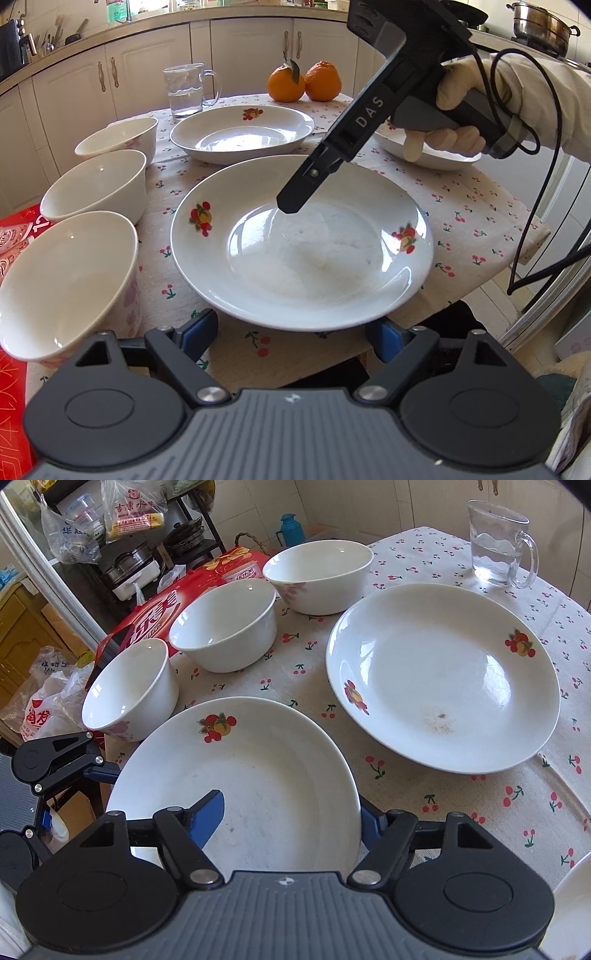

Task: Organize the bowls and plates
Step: 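Lift the large plate with the right tool toward the stained plate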

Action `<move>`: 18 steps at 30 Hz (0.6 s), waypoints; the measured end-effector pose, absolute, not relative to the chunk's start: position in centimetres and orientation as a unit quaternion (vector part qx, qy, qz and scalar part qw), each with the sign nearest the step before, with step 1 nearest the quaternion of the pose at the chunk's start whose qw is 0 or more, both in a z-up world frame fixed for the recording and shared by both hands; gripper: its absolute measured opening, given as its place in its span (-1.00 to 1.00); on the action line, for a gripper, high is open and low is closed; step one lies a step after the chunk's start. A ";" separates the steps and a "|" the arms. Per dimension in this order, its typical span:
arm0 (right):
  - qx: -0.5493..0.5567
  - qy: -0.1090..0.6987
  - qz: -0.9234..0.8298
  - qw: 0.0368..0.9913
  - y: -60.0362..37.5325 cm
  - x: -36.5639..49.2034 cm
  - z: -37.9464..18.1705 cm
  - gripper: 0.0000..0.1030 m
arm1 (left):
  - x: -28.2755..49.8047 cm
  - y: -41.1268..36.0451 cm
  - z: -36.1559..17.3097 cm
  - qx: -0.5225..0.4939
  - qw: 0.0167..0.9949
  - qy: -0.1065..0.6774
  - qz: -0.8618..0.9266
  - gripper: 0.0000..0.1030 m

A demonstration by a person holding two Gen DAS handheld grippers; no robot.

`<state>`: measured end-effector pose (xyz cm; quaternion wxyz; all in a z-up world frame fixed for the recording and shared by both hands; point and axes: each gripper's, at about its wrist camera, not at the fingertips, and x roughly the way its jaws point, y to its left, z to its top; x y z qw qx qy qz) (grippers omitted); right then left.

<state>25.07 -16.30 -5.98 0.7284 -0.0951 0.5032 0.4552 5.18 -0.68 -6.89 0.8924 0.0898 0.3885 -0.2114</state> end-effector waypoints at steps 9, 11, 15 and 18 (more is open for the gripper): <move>-0.097 0.500 0.463 0.726 -16.2 25.5 -6.0 0.54 | 5.3 -0.8 -7.0 0.091 0.892 0.385 -0.219 0.69; -0.097 0.500 0.463 0.725 -16.1 25.5 -6.0 0.54 | 5.3 -0.8 -7.0 0.093 0.892 0.384 -0.221 0.67; -0.101 0.500 0.462 0.726 -16.1 25.3 -5.9 0.55 | 5.4 -1.1 -6.8 0.103 0.889 0.383 -0.228 0.65; -0.104 0.499 0.459 0.728 -16.0 25.2 -5.9 0.55 | 5.5 -1.0 -6.8 0.100 0.887 0.385 -0.233 0.65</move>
